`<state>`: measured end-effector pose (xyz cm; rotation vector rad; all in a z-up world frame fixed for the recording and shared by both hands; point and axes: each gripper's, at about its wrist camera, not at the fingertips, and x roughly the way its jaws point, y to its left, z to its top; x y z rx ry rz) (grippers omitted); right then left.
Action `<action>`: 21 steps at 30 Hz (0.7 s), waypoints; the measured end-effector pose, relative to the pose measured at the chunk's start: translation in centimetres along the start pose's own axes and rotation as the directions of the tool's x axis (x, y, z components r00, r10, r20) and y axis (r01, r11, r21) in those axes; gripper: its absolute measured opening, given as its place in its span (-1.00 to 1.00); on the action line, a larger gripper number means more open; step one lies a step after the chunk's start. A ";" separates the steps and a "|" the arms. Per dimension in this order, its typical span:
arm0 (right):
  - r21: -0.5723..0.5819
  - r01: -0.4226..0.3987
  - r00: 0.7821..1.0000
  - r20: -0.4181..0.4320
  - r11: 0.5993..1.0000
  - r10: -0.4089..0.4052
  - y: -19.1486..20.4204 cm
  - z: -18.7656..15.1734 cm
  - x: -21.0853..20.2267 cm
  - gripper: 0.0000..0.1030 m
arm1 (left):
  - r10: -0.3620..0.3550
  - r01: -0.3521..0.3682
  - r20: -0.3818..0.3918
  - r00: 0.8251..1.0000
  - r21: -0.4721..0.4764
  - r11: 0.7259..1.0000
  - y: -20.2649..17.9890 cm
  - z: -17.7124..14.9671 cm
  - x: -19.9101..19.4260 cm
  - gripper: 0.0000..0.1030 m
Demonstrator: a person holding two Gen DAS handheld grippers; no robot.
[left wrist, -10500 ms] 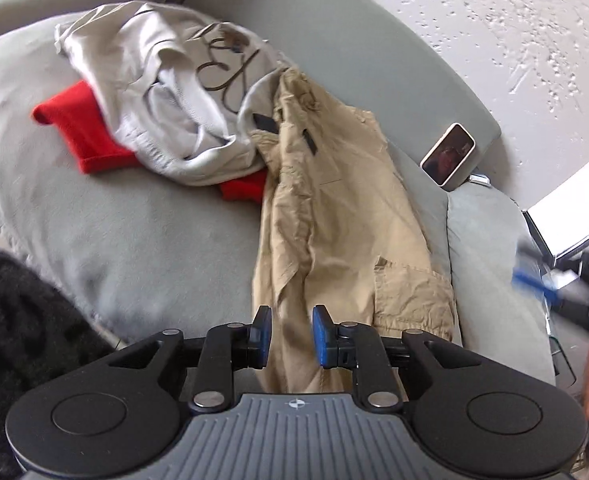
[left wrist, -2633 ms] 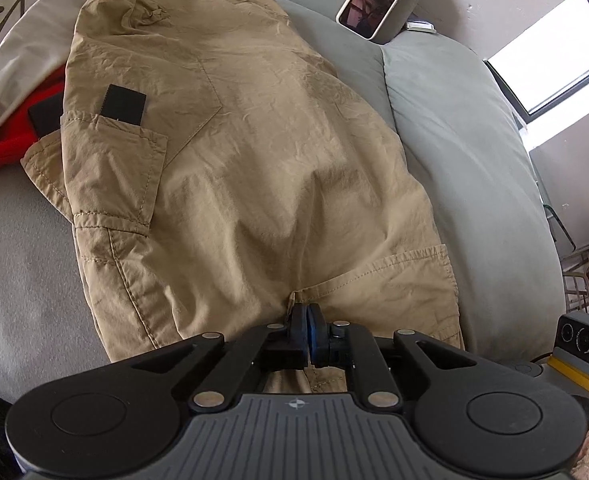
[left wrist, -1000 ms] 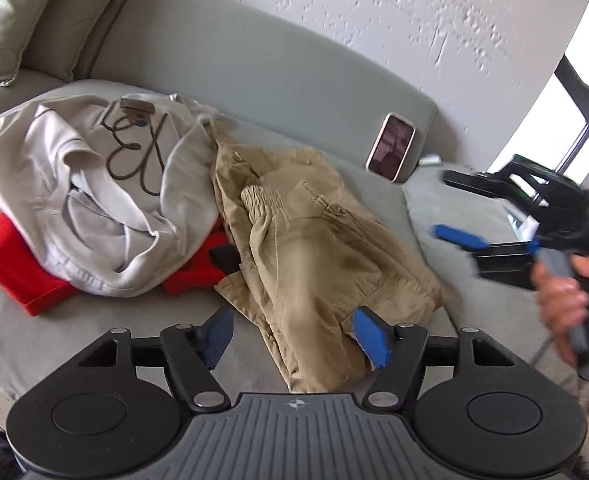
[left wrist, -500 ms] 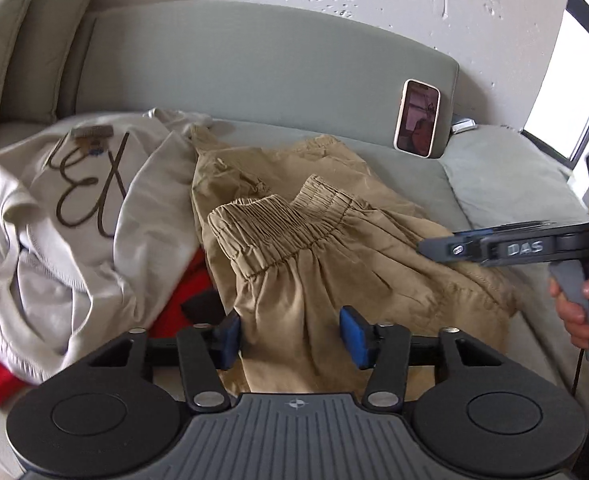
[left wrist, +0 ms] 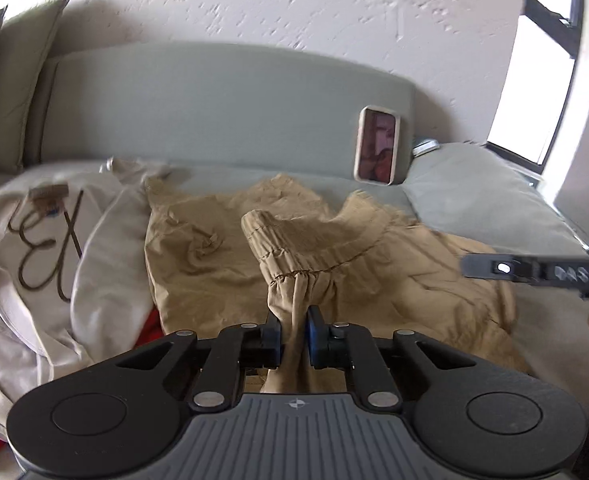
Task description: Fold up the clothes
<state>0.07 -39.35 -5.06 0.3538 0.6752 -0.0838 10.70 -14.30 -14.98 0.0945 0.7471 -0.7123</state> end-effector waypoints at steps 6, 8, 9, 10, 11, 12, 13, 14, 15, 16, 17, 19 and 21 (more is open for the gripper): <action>0.028 0.070 0.994 -0.091 0.997 -0.067 -0.4 -0.5 2.0 -0.81 | 0.084 -0.084 -0.128 0.988 0.001 0.996 -1.1 -0.3 1.2 -0.63; 0.020 0.057 0.995 -0.087 0.998 -0.055 0.0 -0.3 0.8 -0.83 | 0.069 -0.070 -0.125 0.990 0.001 0.998 -1.3 -0.6 0.0 -0.77; 0.039 0.038 0.996 -0.081 0.999 -0.035 -0.1 -0.3 0.0 -0.84 | 0.053 -0.054 -0.119 0.992 -0.009 0.998 -1.3 -0.7 -0.7 -0.79; 0.066 0.012 0.998 -0.065 0.998 -0.008 -0.3 -0.3 -1.0 -0.85 | 0.032 -0.035 -0.105 0.994 -0.024 0.999 -1.1 -0.8 -1.3 -0.81; 0.082 0.000 0.998 -0.057 0.997 0.005 -0.6 -0.3 -1.7 -0.85 | 0.010 -0.014 -0.090 0.996 -0.040 0.999 -0.9 -0.8 -2.0 -0.81; 0.092 -0.006 0.999 -0.053 0.996 0.011 -0.8 -0.4 -2.3 -0.85 | 0.007 -0.011 -0.083 0.997 -0.041 0.999 -0.9 -0.9 -2.3 -0.81; 0.103 -0.013 0.999 -0.049 0.995 0.018 -1.0 -0.5 -2.8 -0.85 | 0.008 -0.011 -0.077 0.997 -0.039 0.999 -1.0 -1.0 -2.6 -0.81; 0.106 -0.010 0.998 -0.068 0.994 0.018 -1.3 -0.6 -2.7 -0.84 | 0.014 -0.017 -0.087 0.996 -0.035 0.999 -1.1 -1.1 -2.5 -0.79; 0.106 0.000 0.995 -0.103 0.994 0.012 -1.5 -0.6 -2.0 -0.82 | 0.025 -0.029 -0.109 0.994 -0.040 0.999 -1.1 -1.2 -2.0 -0.79; 0.110 0.013 0.991 -0.137 0.994 0.002 -1.8 -0.5 -1.0 -0.81 | 0.036 -0.042 -0.132 0.991 -0.048 0.998 -1.2 -1.3 -1.5 -0.76; 0.117 0.023 0.989 -0.150 0.993 -0.005 -2.0 -0.4 -0.4 -0.74 | 0.046 -0.054 -0.139 0.989 -0.052 0.997 -1.2 -1.3 -1.4 -0.69; 0.130 0.029 0.988 -0.155 0.991 -0.009 -2.3 -0.2 0.4 -0.43 | 0.068 -0.077 -0.145 0.987 -0.060 0.995 -1.3 -1.5 -1.3 -0.61; 0.134 0.020 0.992 -0.128 0.991 -0.002 -2.2 0.1 -0.3 -0.28 | 0.094 -0.102 -0.125 0.988 -0.064 0.993 -1.2 -1.3 -2.2 -0.45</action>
